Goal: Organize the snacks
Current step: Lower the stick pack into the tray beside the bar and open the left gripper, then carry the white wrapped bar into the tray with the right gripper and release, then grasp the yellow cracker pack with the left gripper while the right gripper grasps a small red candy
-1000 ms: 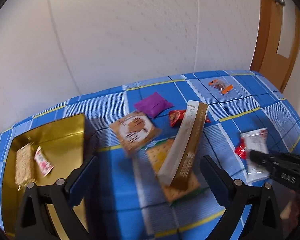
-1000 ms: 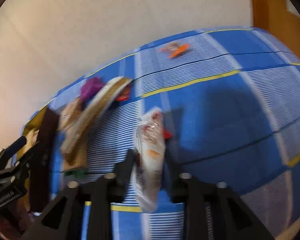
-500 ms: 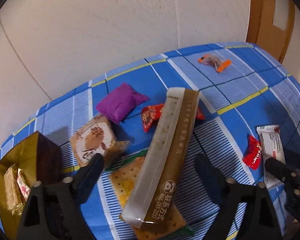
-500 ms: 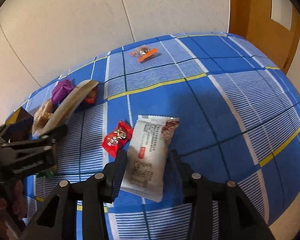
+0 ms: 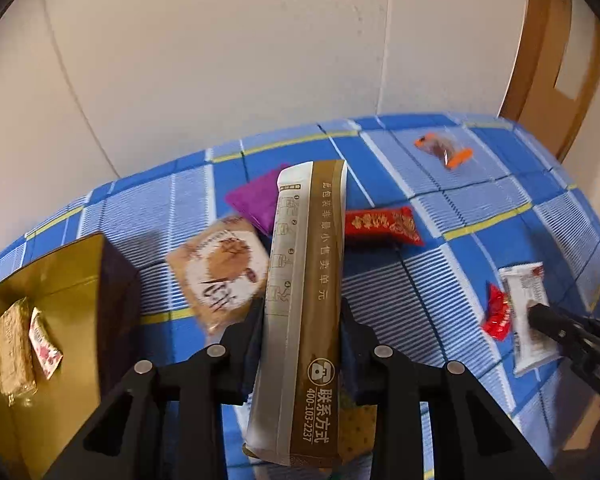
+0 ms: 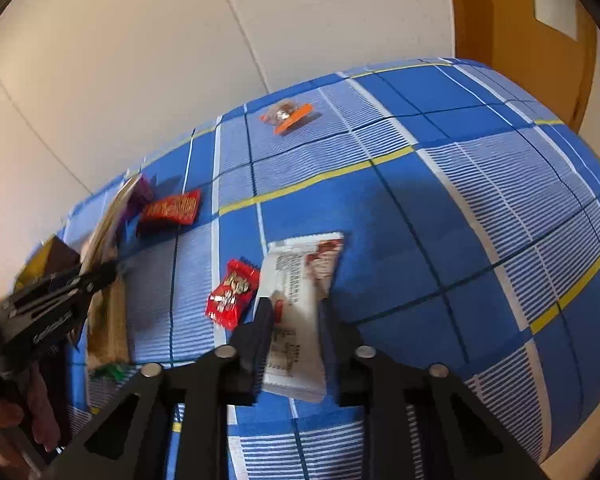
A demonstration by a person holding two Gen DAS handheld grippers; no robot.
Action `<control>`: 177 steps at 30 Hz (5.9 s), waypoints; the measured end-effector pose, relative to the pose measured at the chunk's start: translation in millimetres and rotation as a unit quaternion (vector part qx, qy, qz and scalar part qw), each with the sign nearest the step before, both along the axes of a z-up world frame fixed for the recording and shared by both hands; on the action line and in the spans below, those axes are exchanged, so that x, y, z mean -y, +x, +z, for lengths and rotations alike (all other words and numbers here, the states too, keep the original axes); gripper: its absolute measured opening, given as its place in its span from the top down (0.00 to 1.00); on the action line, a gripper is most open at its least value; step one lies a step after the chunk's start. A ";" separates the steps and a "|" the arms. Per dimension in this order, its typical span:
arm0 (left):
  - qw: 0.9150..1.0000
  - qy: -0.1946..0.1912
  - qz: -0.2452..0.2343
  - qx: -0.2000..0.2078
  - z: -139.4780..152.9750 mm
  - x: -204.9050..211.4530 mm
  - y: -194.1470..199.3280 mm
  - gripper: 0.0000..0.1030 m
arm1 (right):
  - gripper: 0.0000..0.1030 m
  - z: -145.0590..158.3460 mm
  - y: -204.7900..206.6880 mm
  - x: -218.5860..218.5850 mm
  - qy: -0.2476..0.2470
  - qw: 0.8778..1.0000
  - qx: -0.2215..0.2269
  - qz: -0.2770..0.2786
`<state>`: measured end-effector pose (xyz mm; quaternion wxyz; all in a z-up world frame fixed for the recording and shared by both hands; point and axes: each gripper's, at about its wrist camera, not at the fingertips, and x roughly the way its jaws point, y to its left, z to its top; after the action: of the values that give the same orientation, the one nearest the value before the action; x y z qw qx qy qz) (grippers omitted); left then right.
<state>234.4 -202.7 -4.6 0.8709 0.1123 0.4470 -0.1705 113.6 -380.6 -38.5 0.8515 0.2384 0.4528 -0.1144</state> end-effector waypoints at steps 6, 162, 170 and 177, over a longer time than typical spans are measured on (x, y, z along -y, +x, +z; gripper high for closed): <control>0.999 -0.018 0.002 0.027 20.0 -20.1 -18.3 0.67 | 0.78 -1.5 -0.3 2.3 0.013 1.000 0.001 -0.009; 0.963 -0.003 0.267 0.032 -2.7 -303.2 -50.0 0.18 | 0.59 52.1 102.3 -219.7 -0.089 0.974 0.027 0.207; 0.965 0.003 0.259 0.046 -0.5 -297.6 -54.3 0.12 | 0.59 40.4 70.9 -178.8 -0.145 0.970 0.023 0.193; 0.970 0.019 0.235 0.062 1.6 -282.5 -58.6 0.10 | 0.59 27.8 38.3 -117.9 -0.133 0.985 0.040 0.101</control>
<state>175.8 79.8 -3.0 0.9104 0.0308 0.4090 0.0543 151.9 -262.7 -10.8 0.9000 0.0809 0.4212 -0.0777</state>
